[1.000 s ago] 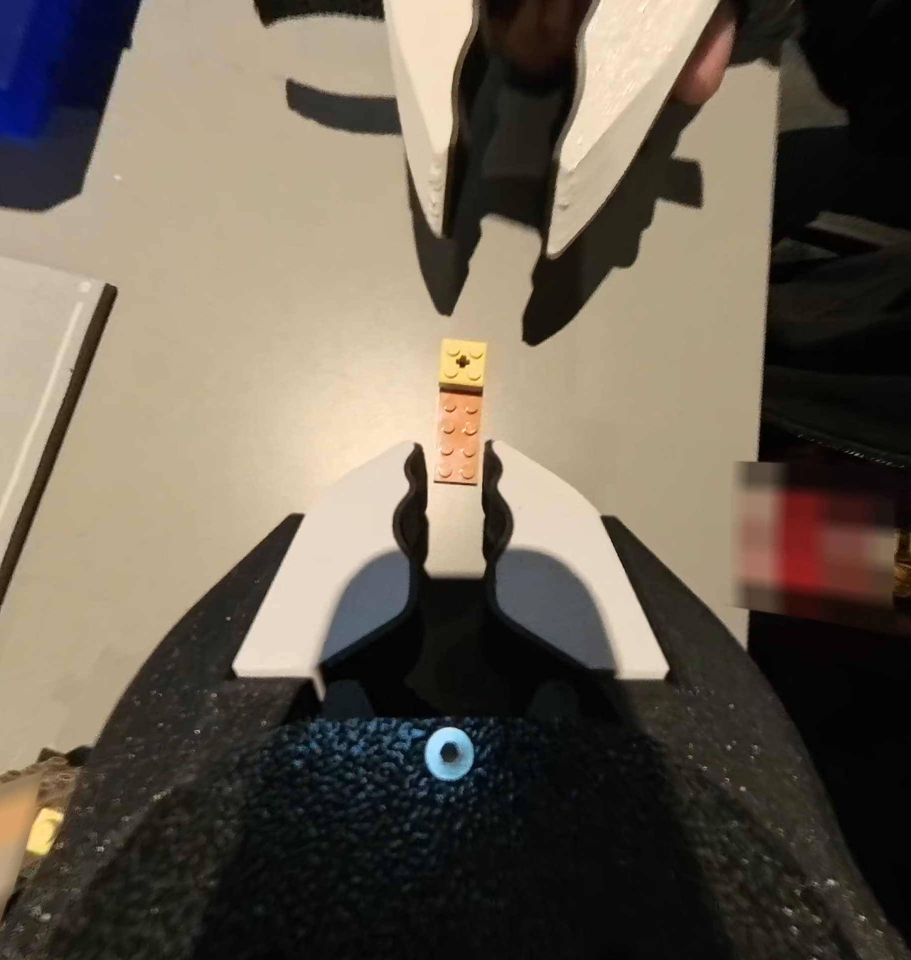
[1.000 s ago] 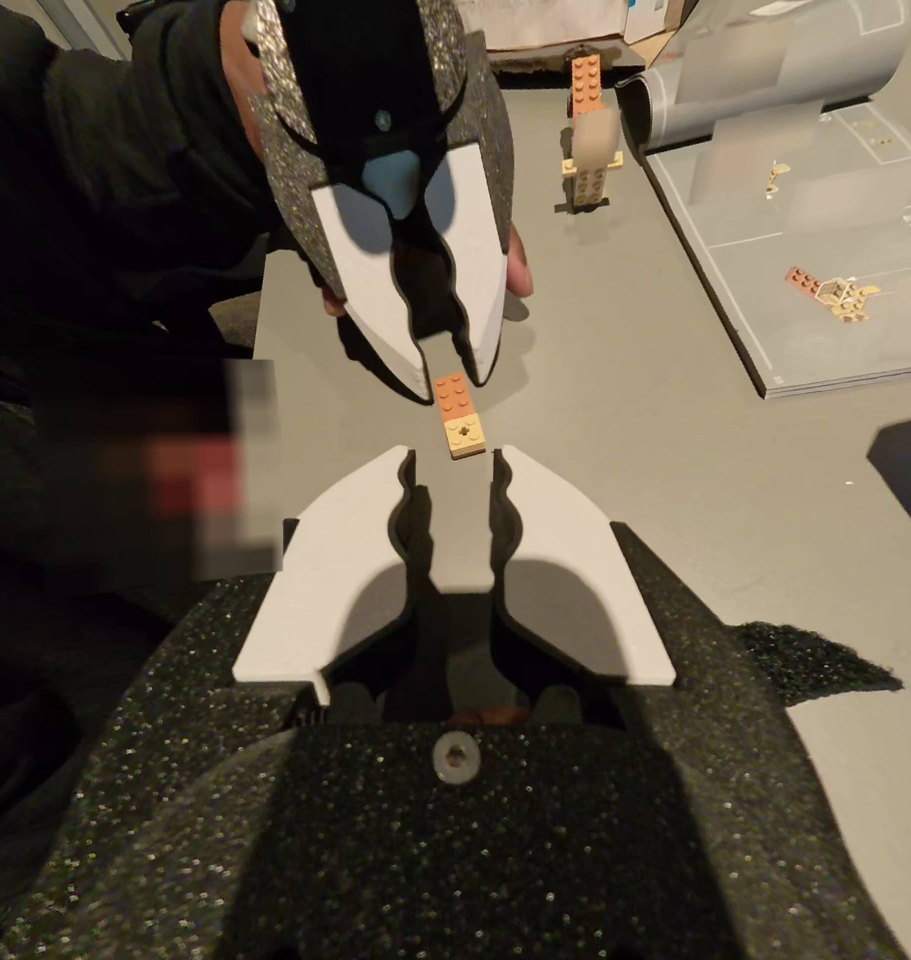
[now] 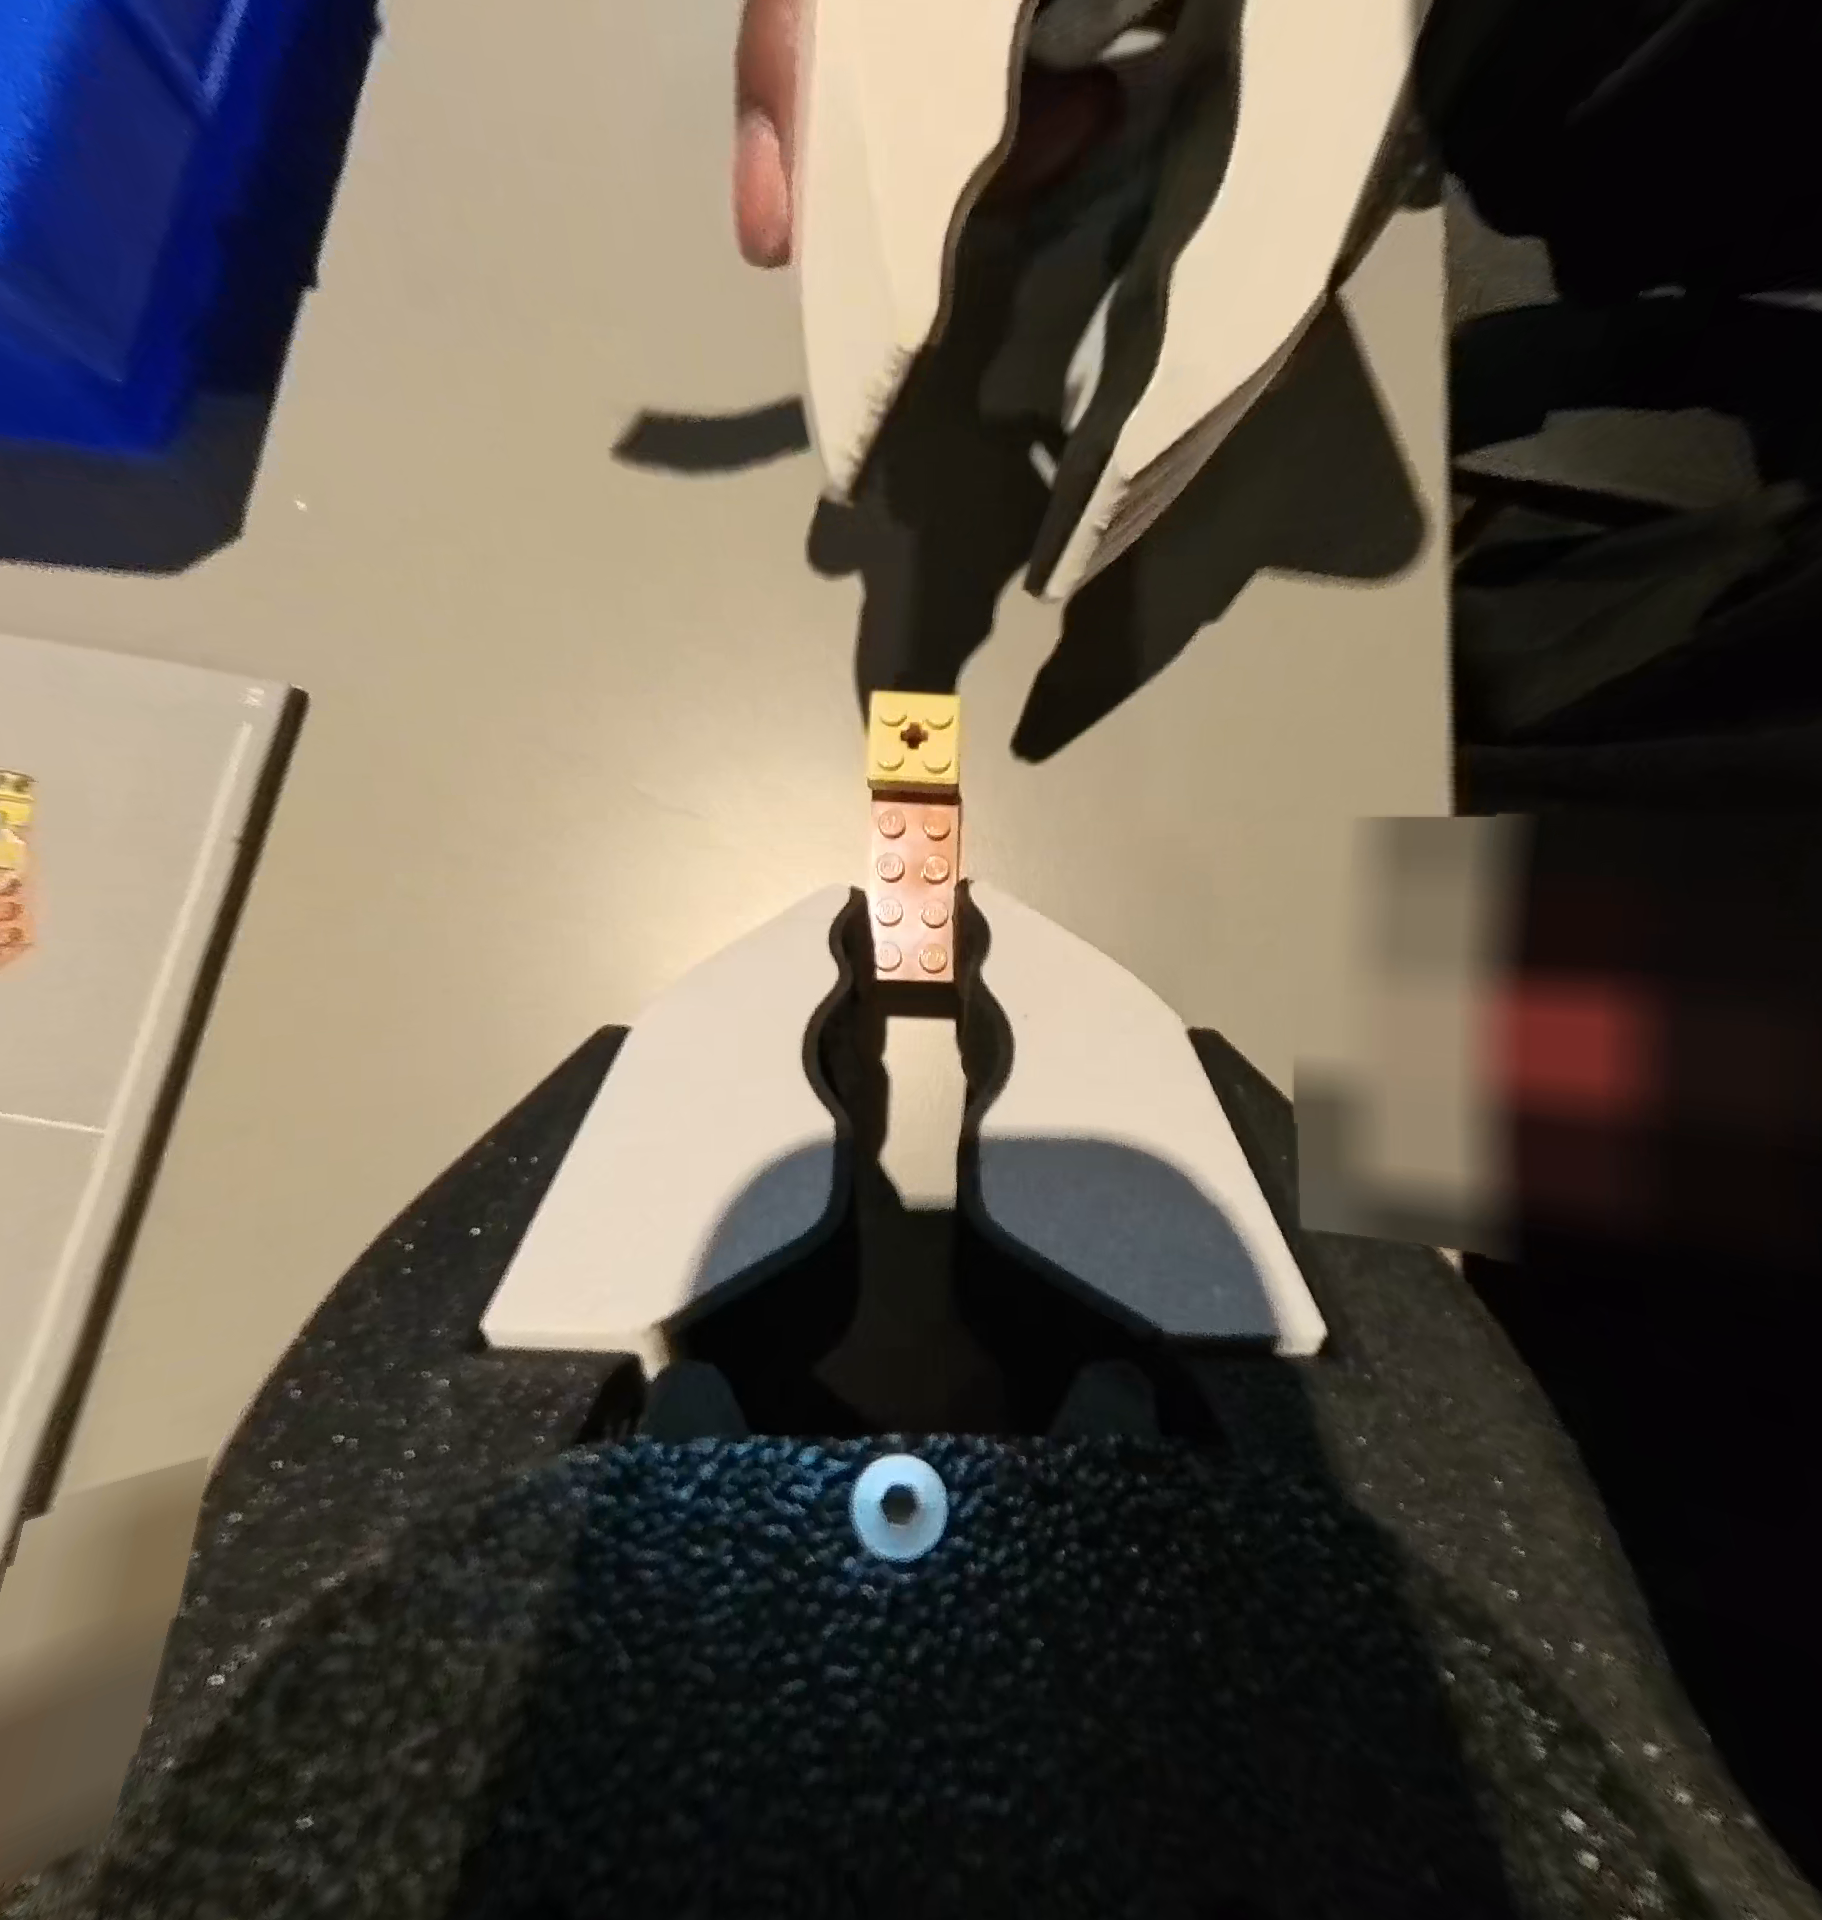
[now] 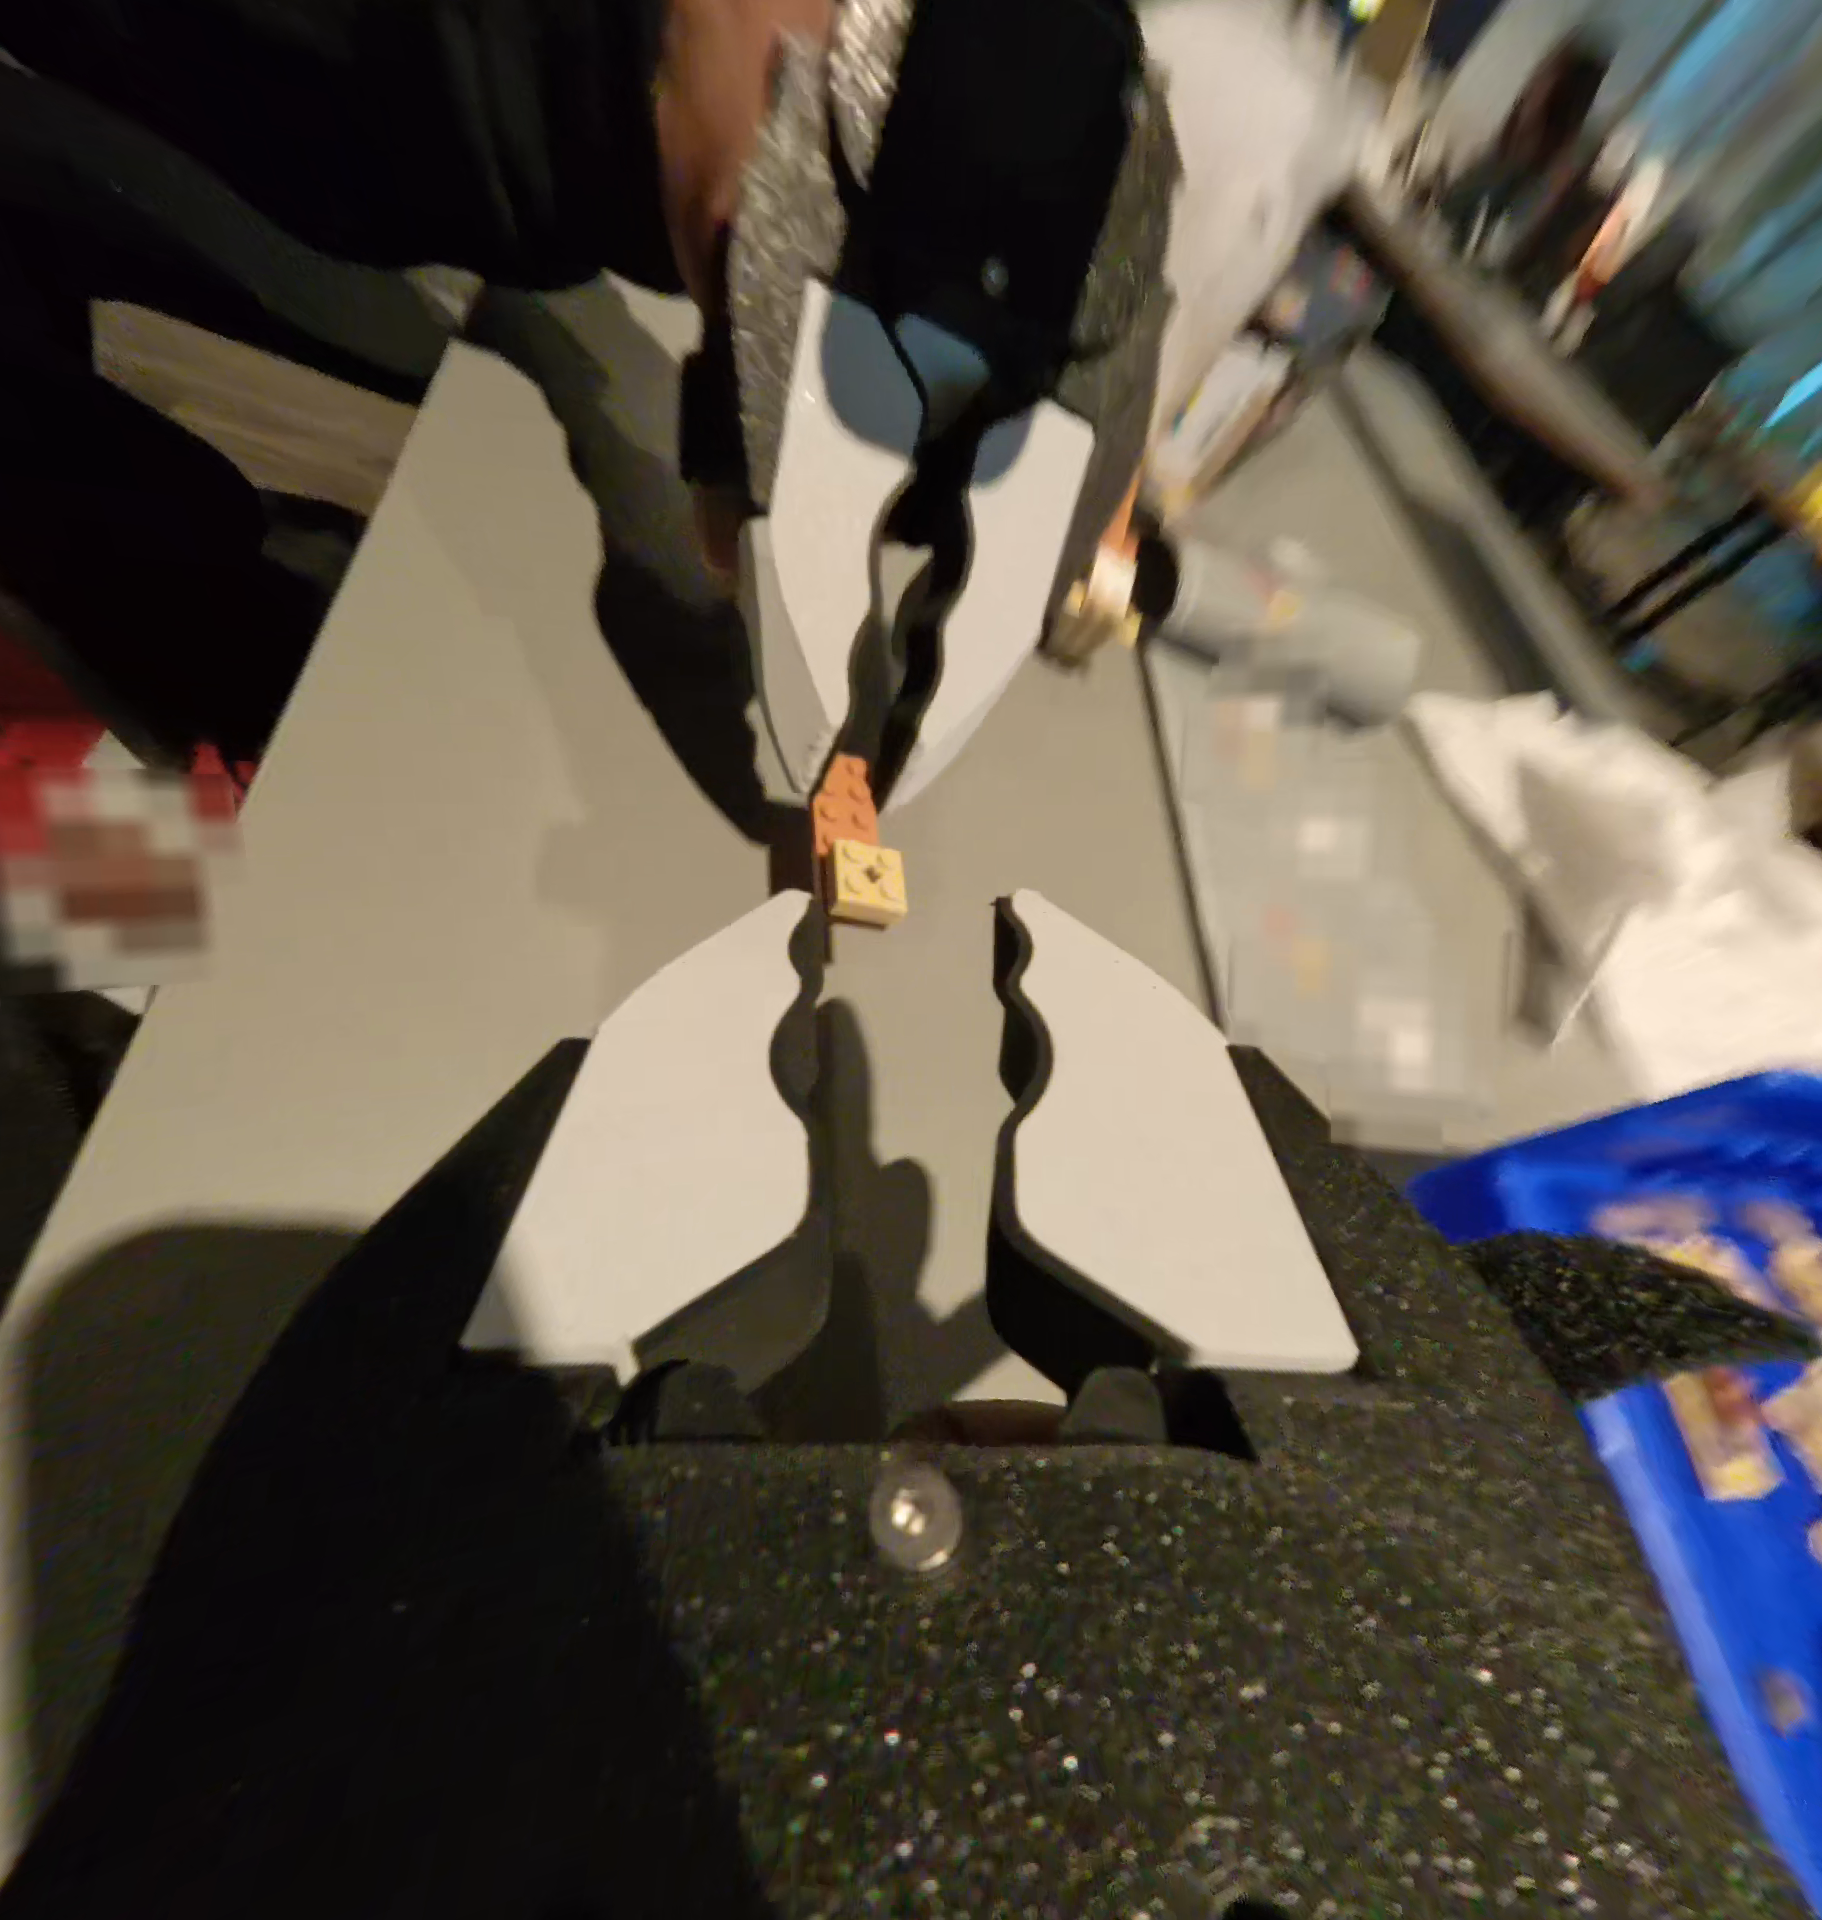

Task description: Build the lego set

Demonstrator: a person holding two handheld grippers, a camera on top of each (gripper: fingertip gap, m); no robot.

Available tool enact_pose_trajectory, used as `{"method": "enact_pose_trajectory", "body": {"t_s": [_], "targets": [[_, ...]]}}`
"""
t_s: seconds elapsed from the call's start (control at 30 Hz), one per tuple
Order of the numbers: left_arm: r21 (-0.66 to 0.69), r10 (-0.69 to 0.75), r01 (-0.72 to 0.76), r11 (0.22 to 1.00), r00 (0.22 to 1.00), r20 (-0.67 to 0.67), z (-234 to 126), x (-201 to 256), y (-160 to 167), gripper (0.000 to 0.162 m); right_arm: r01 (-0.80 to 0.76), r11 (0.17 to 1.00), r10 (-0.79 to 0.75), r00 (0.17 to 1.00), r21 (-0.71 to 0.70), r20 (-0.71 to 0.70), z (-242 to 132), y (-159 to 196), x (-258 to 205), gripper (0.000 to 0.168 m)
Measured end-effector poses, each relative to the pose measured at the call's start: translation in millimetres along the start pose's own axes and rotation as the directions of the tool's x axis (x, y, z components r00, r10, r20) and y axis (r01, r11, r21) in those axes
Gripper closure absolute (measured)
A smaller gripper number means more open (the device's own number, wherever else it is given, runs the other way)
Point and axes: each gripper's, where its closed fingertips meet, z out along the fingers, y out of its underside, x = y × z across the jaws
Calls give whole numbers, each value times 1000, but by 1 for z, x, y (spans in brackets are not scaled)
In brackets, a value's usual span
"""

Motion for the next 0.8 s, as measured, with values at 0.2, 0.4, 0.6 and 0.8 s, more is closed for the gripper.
{"method": "enact_pose_trajectory", "body": {"t_s": [0.2, 0.4, 0.6, 0.8], "targets": [[-27, 35, -35, 999, 999, 3, -22, -2, -10, 147, 278, 956, -273, 960, 88, -69, -4, -27, 7, 125], [-36, 39, -38, 999, 998, 41, -32, -10, -14, 147, 507, 859, -486, 850, 66, -202, -6, -30, 21, 119], [-17, 31, -31, 999, 998, 50, -41, -11, -20, 147, 640, 768, -602, 724, 3, -336, -4, -35, 30, 120], [15, 40, -41, 999, 998, 43, -53, -9, -31, 147, 671, 740, -618, 706, 45, -347, -1, -48, 29, 120]]}}
